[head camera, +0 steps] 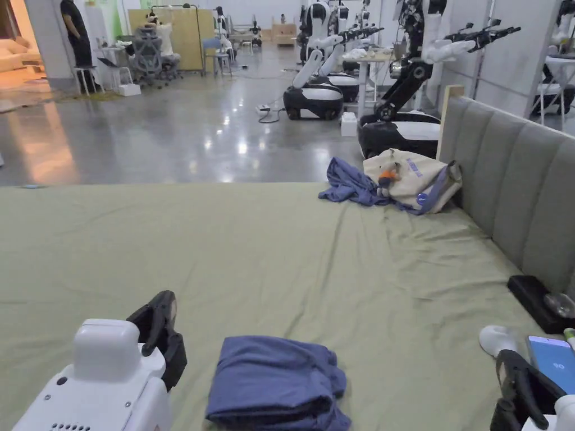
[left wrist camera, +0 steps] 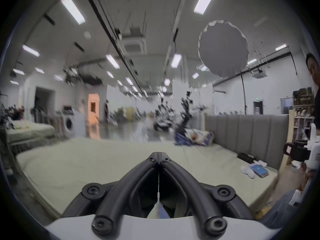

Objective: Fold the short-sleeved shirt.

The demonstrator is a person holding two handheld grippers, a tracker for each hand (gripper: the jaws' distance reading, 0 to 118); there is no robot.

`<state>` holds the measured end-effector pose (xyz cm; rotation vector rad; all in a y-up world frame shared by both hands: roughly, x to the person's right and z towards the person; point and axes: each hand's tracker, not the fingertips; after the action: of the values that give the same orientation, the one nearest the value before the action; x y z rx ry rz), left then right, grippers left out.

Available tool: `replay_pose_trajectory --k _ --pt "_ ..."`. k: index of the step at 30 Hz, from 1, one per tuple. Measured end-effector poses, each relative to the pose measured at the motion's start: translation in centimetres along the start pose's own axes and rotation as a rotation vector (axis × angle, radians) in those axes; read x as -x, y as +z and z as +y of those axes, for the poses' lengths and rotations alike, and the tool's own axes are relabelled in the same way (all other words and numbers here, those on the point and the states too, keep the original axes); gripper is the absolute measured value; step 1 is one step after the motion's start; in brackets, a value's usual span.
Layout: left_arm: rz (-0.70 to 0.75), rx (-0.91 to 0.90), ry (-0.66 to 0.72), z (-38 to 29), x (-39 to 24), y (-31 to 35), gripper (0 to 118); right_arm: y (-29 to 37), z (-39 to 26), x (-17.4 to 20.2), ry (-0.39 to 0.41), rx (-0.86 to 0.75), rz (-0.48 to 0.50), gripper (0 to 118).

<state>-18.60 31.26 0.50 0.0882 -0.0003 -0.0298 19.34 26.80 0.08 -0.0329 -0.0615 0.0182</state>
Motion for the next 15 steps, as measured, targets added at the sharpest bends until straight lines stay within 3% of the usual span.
replay_pose_trajectory --k 5,9,12,15 --pt "0.053 0.052 -0.036 -2.1 2.3 1.5 1 0.3 -1.0 0.7 -0.029 0.009 -0.037 2" --pt "0.041 0.104 -0.020 -2.7 2.8 0.0 1 -0.8 -1.1 2.5 -0.036 0.063 0.040 2" --pt "-0.016 0.196 0.036 -3.1 3.1 -2.0 1 -3.1 -1.3 5.0 -0.055 0.173 0.245 2" --pt "-0.054 0.293 0.072 -4.2 3.4 -3.9 1 -8.8 -2.8 8.1 -0.149 0.386 0.464 2"
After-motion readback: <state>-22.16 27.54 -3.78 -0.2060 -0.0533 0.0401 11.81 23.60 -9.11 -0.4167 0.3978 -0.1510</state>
